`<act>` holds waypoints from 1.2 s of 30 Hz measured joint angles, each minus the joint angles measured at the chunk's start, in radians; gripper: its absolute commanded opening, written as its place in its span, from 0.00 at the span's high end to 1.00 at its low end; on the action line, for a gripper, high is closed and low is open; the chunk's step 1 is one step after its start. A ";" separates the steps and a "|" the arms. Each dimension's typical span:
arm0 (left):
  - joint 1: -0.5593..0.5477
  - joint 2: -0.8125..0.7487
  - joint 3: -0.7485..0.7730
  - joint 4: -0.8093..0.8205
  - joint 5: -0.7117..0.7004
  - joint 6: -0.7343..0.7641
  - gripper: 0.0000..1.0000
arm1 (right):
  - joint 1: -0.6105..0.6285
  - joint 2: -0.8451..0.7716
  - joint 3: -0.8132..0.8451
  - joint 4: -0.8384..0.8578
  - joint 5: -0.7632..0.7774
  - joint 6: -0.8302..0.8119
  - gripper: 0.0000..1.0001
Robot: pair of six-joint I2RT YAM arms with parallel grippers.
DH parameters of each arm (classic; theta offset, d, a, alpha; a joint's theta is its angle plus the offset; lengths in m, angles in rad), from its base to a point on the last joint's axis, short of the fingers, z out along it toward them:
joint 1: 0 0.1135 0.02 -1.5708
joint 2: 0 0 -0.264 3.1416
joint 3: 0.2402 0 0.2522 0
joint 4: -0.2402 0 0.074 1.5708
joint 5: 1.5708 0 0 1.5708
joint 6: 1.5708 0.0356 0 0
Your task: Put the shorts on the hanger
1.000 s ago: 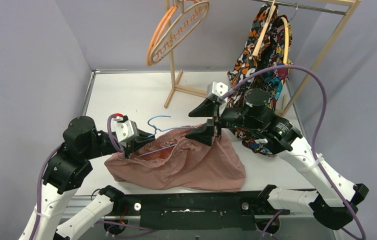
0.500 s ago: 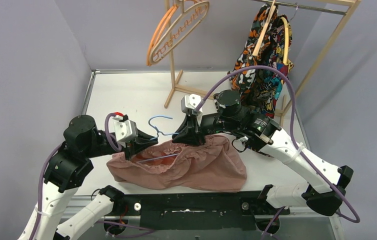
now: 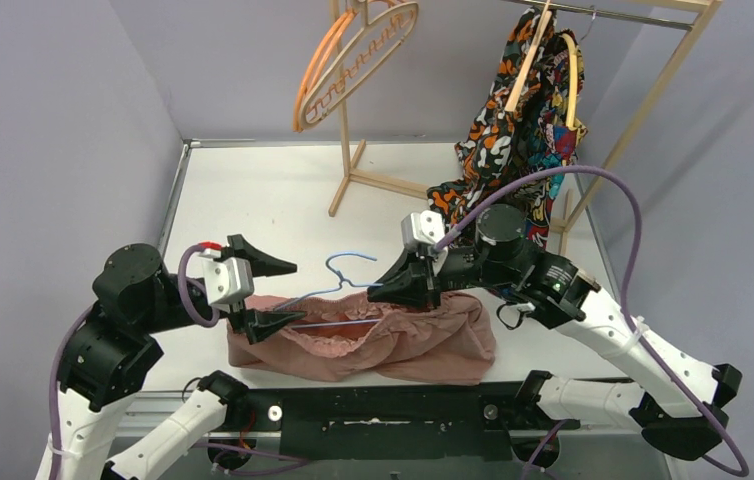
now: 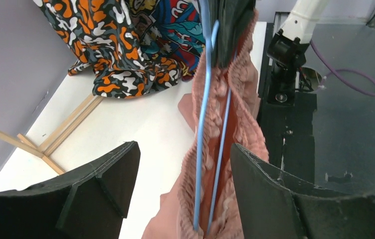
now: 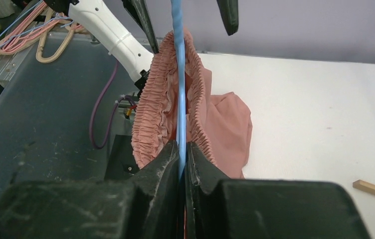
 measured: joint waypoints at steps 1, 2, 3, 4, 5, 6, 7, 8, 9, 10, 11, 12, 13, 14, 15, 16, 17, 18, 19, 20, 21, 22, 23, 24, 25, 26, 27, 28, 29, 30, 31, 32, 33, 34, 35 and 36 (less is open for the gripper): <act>0.000 -0.006 0.000 -0.012 0.006 0.010 0.34 | 0.000 -0.013 0.000 0.000 0.001 -0.003 1.00; 0.000 -0.014 0.000 -0.026 0.013 0.029 0.34 | 0.000 -0.025 0.000 0.000 0.002 -0.006 1.00; 0.000 -0.021 0.000 -0.042 0.020 0.043 0.34 | 0.000 -0.038 0.000 -0.002 0.005 -0.011 1.00; 0.000 -0.027 0.000 -0.055 0.027 0.057 0.34 | 0.000 -0.051 0.000 -0.006 0.010 -0.016 1.00; 0.000 -0.032 0.000 -0.068 0.036 0.071 0.34 | 0.000 -0.064 0.000 -0.014 0.015 -0.021 1.00; 0.000 -0.035 0.000 -0.081 0.045 0.083 0.33 | 0.000 -0.074 0.000 -0.022 0.021 -0.025 1.00; 0.000 -0.037 0.000 -0.095 0.053 0.095 0.32 | 0.000 -0.083 0.000 -0.029 0.027 -0.031 1.00; 0.000 -0.039 0.000 -0.108 0.060 0.106 0.32 | 0.000 -0.092 0.000 -0.036 0.031 -0.035 1.00; 0.000 -0.039 0.000 -0.117 0.063 0.114 0.31 | 0.000 -0.098 0.000 -0.041 0.035 -0.038 1.00; 0.000 -0.039 0.000 -0.127 0.064 0.124 0.31 | 0.000 -0.104 0.000 -0.047 0.040 -0.040 1.00; 0.000 -0.039 0.000 -0.135 0.064 0.133 0.30 | 0.000 -0.111 0.000 -0.053 0.046 -0.043 1.00; 0.000 -0.039 0.001 -0.145 0.063 0.142 0.30 | 0.000 -0.115 0.000 -0.056 0.047 -0.044 1.00; 0.000 -0.039 0.003 -0.154 0.064 0.152 0.30 | 0.000 -0.120 0.000 -0.061 0.052 -0.047 1.00; 0.000 -0.039 0.005 -0.166 0.064 0.163 0.30 | 0.000 -0.124 0.000 -0.066 0.055 -0.048 1.00; 0.000 -0.039 0.009 -0.179 0.066 0.174 0.30 | 0.000 -0.129 0.000 -0.071 0.060 -0.051 1.00; 0.000 -0.039 0.013 -0.192 0.067 0.184 0.31 | 0.000 -0.134 0.000 -0.078 0.064 -0.055 1.00; 0.000 -0.039 0.017 -0.203 0.068 0.192 0.32 | 0.000 -0.139 0.000 -0.083 0.069 -0.058 1.00; 0.000 -0.039 0.019 -0.212 0.069 0.199 0.33 | 0.000 -0.144 0.000 -0.088 0.072 -0.060 1.00; 0.000 -0.039 0.019 -0.218 0.068 0.203 0.34 | 0.000 -0.149 0.000 -0.091 0.074 -0.062 1.00; 0.000 -0.039 0.019 -0.224 0.068 0.207 0.35 | 0.000 -0.153 0.000 -0.094 0.075 -0.065 1.00; -0.001 -0.039 0.019 -0.229 0.067 0.209 0.37 | 0.000 -0.158 0.000 -0.097 0.075 -0.066 1.00; -0.001 -0.039 0.019 -0.234 0.067 0.211 0.38 | 0.000 -0.161 0.000 -0.100 0.075 -0.067 1.00; -0.001 -0.039 0.019 -0.240 0.066 0.214 0.38 | 0.000 -0.163 0.000 -0.104 0.075 -0.069 1.00; -0.002 -0.039 0.019 -0.245 0.066 0.217 0.39 | 0.000 -0.165 0.000 -0.106 0.075 -0.069 1.00; -0.002 -0.039 0.019 -0.249 0.064 0.220 0.40 | 0.000 -0.167 0.000 -0.109 0.075 -0.071 1.00; -0.002 -0.039 0.017 -0.252 0.063 0.223 0.43 | 0.000 -0.167 0.000 -0.111 0.075 -0.072 1.00; -0.002 -0.039 0.012 -0.252 0.062 0.227 0.49 | 0.000 -0.168 0.000 -0.113 0.075 -0.073 1.00; -0.002 -0.040 0.006 -0.252 0.061 0.229 0.54 | 0.000 -0.168 0.000 -0.113 0.075 -0.073 1.00; -0.002 -0.042 -0.005 -0.251 0.060 0.231 0.57 | 0.000 -0.168 0.000 -0.114 0.075 -0.074 1.00; -0.002 -0.044 -0.021 -0.250 0.060 0.235 0.58 | 0.000 -0.168 0.000 -0.114 0.075 -0.074 1.00; -0.002 -0.046 -0.034 -0.250 0.058 0.235 0.57 | 0.000 -0.168 0.000 -0.114 0.075 -0.076 1.00; -0.002 -0.048 -0.048 -0.248 0.058 0.236 0.56 | 0.000 -0.168 0.000 -0.115 0.075 -0.076 1.00; -0.002 -0.050 -0.063 -0.246 0.058 0.236 0.55 | 0.000 -0.168 0.000 -0.116 0.075 -0.076 1.00; -0.002 -0.051 -0.072 -0.245 0.058 0.236 0.55 | 0.000 -0.168 0.000 -0.117 0.075 -0.076 1.00; -0.002 -0.052 -0.077 -0.244 0.059 0.236 0.55 | 0.000 -0.168 0.000 -0.118 0.074 -0.076 1.00; -0.002 -0.053 -0.080 -0.243 0.061 0.236 0.57 | 0.000 -0.168 0.000 -0.118 0.074 -0.076 1.00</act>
